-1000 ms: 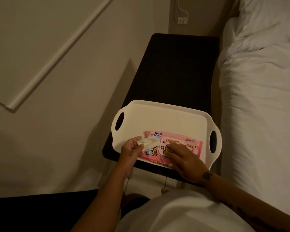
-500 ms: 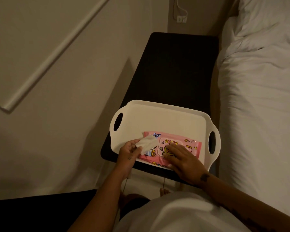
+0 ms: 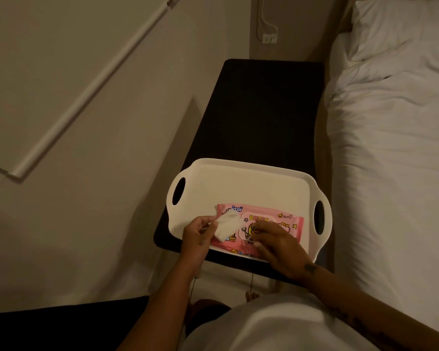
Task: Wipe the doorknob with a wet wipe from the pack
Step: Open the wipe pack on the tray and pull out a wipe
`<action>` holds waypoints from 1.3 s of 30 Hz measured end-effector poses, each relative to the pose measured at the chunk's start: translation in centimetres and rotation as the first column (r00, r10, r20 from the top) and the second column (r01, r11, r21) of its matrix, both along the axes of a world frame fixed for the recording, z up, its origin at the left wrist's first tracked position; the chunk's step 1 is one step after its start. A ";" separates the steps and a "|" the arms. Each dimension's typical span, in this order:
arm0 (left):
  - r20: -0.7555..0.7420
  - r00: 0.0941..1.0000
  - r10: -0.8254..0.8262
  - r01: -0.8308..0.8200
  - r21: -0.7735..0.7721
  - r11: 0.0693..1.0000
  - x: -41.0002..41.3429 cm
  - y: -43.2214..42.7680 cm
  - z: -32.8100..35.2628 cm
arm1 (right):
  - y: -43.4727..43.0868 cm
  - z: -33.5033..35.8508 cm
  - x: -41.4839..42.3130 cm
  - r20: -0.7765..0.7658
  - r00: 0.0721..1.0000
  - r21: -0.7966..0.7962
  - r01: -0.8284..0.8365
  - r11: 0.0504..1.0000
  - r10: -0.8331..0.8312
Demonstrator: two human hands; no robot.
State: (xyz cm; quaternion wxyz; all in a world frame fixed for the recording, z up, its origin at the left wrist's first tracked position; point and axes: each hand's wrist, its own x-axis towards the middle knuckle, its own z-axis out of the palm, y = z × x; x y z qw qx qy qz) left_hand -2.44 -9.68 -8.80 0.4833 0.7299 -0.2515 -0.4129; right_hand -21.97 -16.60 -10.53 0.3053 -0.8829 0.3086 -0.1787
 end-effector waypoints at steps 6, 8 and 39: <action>-0.028 0.999 -0.045 0.042 -0.109 0.993 -0.8 -0.5 2.5 | -1.1 1.0 0.8 0.199 0.916 0.266 0.291 0.919 -0.348; -0.069 0.996 -0.051 0.042 -0.131 0.991 -1.0 -0.7 2.9 | -1.1 1.3 0.8 0.191 0.924 0.241 0.282 0.929 -0.331; -0.154 0.987 -0.041 0.032 -0.060 0.998 -2.4 -1.2 3.3 | 0.1 2.7 2.0 0.190 0.976 -0.183 0.140 0.973 -0.104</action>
